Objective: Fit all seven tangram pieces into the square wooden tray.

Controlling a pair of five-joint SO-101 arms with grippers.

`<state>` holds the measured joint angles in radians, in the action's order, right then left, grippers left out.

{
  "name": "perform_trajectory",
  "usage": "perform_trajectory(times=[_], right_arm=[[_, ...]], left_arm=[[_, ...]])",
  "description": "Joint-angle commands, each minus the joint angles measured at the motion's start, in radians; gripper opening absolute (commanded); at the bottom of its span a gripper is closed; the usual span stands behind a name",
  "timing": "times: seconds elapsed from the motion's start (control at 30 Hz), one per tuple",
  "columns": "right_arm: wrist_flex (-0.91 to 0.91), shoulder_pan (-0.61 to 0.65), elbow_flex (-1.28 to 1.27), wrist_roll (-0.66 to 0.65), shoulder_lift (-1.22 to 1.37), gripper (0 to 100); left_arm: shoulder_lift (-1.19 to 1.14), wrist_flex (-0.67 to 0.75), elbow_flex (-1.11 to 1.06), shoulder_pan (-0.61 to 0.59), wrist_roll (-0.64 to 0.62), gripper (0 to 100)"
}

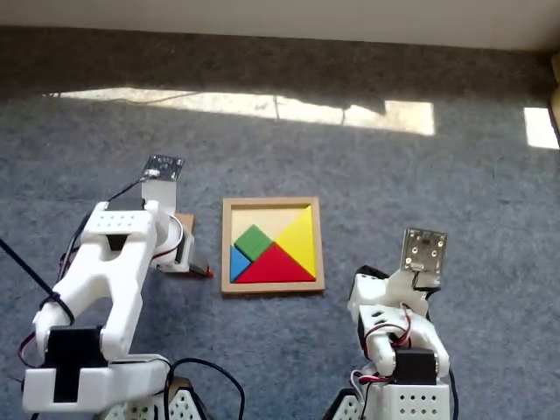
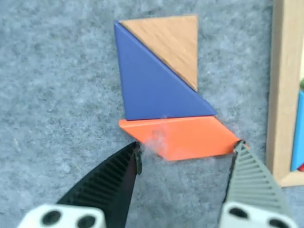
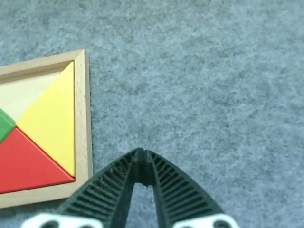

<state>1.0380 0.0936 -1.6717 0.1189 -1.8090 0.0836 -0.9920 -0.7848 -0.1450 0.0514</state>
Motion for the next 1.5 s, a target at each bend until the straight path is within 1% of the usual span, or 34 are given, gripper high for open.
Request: perform_trajectory(times=[0.0,0.13,0.27,0.43,0.57,0.63,0.73,0.8,0.9,0.97,1.03,1.17,1.33,1.47], right_arm=[[0.005,-0.010,-0.137,0.008,0.004,0.5],[0.005,-0.010,-0.137,0.008,0.004,0.5],[0.005,-0.012,-0.137,0.008,0.004,0.5],[0.005,-0.012,-0.137,0.008,0.004,0.5],[0.005,-0.012,-0.137,0.008,0.004,0.5],[0.005,-0.012,-0.137,0.008,0.004,0.5],[0.005,-0.012,-0.137,0.008,0.004,0.5],[0.005,-0.012,-0.137,0.008,0.004,0.5],[0.005,-0.012,-0.137,0.008,0.005,0.5],[0.005,-0.012,-0.137,0.008,0.005,0.5],[0.005,-0.015,-0.137,0.008,0.005,0.5],[0.004,-0.050,-0.137,0.008,0.002,0.5],[0.004,-0.050,-0.137,0.008,0.002,0.5],[0.004,-0.050,-0.137,0.008,0.002,0.5]], left_arm=[[-0.028,0.009,0.058,-0.018,-0.002,28],[-0.033,-0.097,0.180,-0.024,0.072,28],[-0.039,-0.222,0.311,-0.045,0.051,28],[-0.030,-0.331,0.381,-0.021,-0.118,28],[-0.041,-0.358,0.369,0.042,-0.344,28],[-0.041,-0.348,0.329,0.062,-0.440,29],[-0.041,-0.316,0.266,0.079,-0.520,29],[-0.041,-0.247,0.213,0.079,-0.555,29],[-0.041,-0.094,0.110,0.077,-0.598,28],[-0.041,-0.003,0.041,0.077,-0.611,28],[-0.041,0.052,-0.001,0.077,-0.612,28],[-0.039,0.032,-0.007,0.054,-0.612,28],[-0.039,0.023,-0.005,0.008,-0.605,28],[-0.036,0.023,-0.012,0.010,-0.603,28]])
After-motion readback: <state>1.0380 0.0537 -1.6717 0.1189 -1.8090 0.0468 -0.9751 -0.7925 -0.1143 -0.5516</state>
